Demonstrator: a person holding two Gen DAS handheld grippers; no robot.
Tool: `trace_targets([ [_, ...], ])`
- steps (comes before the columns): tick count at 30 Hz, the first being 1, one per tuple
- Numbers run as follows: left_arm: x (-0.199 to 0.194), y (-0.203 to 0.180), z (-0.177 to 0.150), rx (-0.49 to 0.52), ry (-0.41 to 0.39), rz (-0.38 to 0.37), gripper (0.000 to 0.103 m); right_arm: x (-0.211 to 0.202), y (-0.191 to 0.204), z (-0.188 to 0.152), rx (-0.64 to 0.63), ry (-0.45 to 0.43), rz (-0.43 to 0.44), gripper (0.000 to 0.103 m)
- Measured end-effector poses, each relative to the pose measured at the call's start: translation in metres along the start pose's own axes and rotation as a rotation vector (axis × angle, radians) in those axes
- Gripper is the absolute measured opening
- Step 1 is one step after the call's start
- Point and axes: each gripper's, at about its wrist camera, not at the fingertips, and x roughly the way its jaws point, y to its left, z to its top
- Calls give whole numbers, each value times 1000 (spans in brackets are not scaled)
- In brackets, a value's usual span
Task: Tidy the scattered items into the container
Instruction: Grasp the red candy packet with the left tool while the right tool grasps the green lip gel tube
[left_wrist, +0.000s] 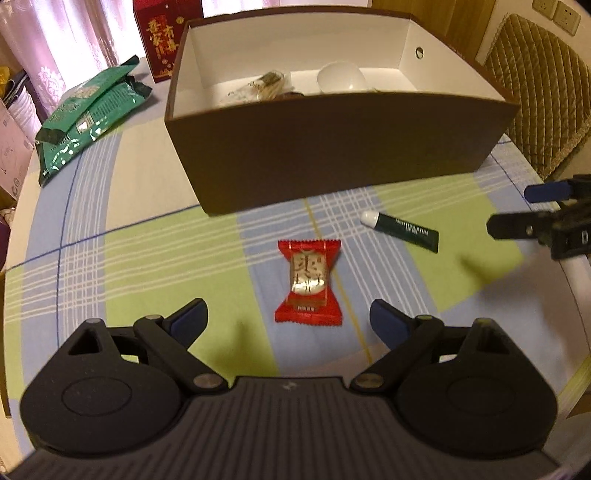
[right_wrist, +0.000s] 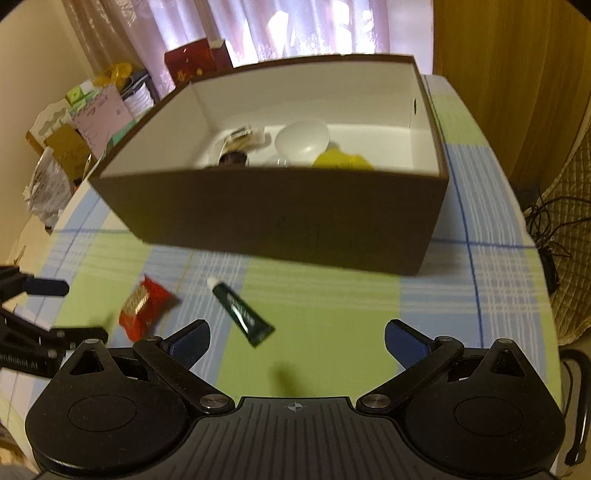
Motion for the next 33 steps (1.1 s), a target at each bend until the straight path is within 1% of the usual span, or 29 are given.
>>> trace_targets([
  [4,6,-1,-5,-2,12,-13,92,8,-2,-12,-6,34,3,103],
  [9,12,-5,-7,22,-2,-21,89,17,-5,-18,-13,69,-29,103],
  [10,14,-5,-6,28,-7,-20,85,18,-5,-17,-10,69,-29,103],
  [14,22,-5,-2,42,-22,-18,79,19,-9,-15,-1,66,-23,103],
  [16,29,-5,-1,42,-21,-13,72,20,-10,-15,1,72,-22,103],
  [18,34,-3,1,36,-10,-16,72,21,-11,-13,8,76,-28,103],
  [20,39,-4,2,37,-11,-21,69,21,-13,-14,18,73,-31,103],
  [22,42,-6,4,50,-15,-21,63,22,-15,-15,27,73,-34,103],
  [23,44,-7,5,54,-17,-20,62,22,-15,-15,29,72,-36,103],
  [24,46,-7,5,55,-17,-21,58,21,-16,-15,31,69,-37,103],
  [25,49,-6,6,53,-15,-24,51,21,-16,-15,32,66,-35,103],
  [26,51,-5,8,50,-13,-29,48,21,-16,-15,32,64,-33,103],
  [28,55,-3,9,44,-7,-37,34,21,-15,-15,26,56,-27,103],
  [30,57,-2,9,45,0,-45,26,21,-13,-14,13,47,-18,103],
  [33,55,2,6,44,-3,-50,26,24,-8,-12,-7,40,-1,103],
])
